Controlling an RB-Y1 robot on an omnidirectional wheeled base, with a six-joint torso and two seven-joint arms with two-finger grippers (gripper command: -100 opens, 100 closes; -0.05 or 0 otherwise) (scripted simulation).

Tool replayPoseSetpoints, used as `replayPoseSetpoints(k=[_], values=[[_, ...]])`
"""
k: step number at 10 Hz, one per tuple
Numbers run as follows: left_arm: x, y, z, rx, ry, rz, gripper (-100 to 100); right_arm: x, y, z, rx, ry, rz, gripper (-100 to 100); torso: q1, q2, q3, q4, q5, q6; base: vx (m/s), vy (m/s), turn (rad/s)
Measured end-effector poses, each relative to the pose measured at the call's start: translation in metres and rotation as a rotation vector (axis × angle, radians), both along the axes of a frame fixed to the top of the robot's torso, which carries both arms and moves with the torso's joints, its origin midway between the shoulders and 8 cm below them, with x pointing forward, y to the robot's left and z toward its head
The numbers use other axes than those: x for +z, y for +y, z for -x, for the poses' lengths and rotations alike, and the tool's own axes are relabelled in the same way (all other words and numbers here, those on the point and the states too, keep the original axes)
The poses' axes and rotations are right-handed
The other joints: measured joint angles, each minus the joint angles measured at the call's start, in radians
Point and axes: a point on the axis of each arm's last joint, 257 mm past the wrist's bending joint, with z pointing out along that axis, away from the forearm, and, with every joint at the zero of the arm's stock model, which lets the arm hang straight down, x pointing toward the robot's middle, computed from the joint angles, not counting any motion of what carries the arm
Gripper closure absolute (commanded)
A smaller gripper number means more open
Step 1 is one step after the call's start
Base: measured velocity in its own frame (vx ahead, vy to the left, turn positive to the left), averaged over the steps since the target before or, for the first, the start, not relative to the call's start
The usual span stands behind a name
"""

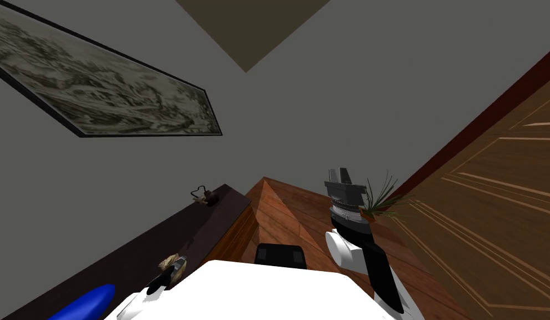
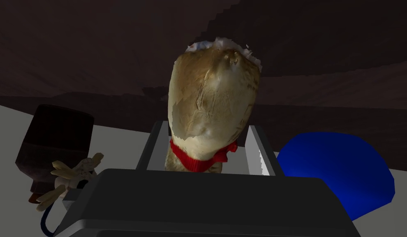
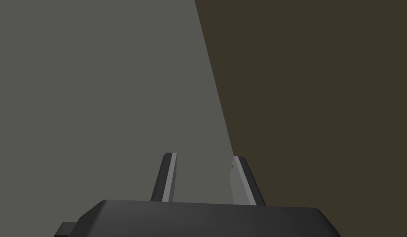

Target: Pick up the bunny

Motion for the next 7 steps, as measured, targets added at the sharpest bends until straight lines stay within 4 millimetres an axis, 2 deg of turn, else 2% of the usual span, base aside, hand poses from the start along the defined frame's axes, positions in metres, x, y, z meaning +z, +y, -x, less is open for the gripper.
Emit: replayPoseSetpoints(k=[7], values=[[0.000, -0.035, -0.024, -0.026, 0.008, 0.009, 100, 0.000, 0.000, 0.000, 0.000, 0.000, 0.000, 0, 0.000, 0.000, -0.001, -0.001, 0.002, -0.001, -0.020, 0.035, 0.035]])
